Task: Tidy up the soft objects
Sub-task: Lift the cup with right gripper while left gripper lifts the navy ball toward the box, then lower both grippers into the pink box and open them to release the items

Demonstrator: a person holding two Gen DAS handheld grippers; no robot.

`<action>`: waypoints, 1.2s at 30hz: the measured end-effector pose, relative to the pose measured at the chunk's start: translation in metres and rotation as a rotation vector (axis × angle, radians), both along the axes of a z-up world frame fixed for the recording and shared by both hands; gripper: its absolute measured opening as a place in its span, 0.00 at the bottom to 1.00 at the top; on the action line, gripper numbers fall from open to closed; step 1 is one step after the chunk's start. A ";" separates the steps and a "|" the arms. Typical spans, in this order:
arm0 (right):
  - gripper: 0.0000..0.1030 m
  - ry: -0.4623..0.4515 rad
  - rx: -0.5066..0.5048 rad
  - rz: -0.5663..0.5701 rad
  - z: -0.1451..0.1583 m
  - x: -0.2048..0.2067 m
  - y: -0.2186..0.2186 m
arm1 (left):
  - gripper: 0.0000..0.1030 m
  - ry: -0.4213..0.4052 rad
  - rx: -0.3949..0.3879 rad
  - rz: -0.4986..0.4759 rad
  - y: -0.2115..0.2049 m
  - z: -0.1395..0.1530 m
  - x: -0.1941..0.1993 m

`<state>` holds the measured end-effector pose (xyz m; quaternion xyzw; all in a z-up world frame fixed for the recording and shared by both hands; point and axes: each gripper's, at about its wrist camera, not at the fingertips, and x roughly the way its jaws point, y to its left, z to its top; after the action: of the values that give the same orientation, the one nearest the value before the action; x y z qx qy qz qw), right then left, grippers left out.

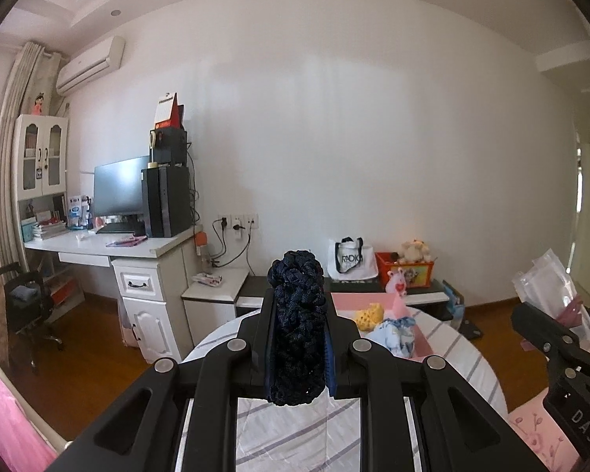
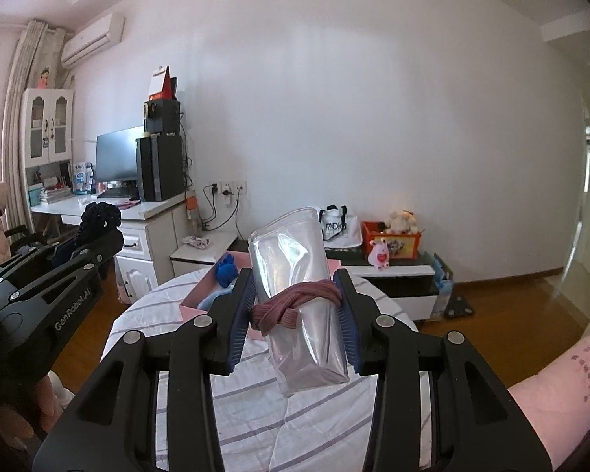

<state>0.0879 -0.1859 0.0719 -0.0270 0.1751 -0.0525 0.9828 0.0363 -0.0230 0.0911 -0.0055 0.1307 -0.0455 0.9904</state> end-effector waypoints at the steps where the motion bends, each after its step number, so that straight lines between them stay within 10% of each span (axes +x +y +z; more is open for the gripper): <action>1: 0.36 0.001 0.000 -0.001 0.000 -0.001 0.000 | 0.16 0.003 0.000 -0.004 0.000 -0.001 0.000; 18: 0.36 0.064 0.006 -0.022 -0.015 0.028 -0.008 | 0.16 0.076 0.025 -0.031 -0.012 -0.009 0.054; 36: 0.37 0.263 0.061 -0.023 -0.065 0.167 -0.022 | 0.16 0.282 0.078 -0.060 -0.035 0.003 0.270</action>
<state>0.2549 -0.2079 0.0074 -0.0016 0.3042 -0.0545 0.9511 0.3065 -0.0585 0.0945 0.0307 0.2701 -0.0686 0.9599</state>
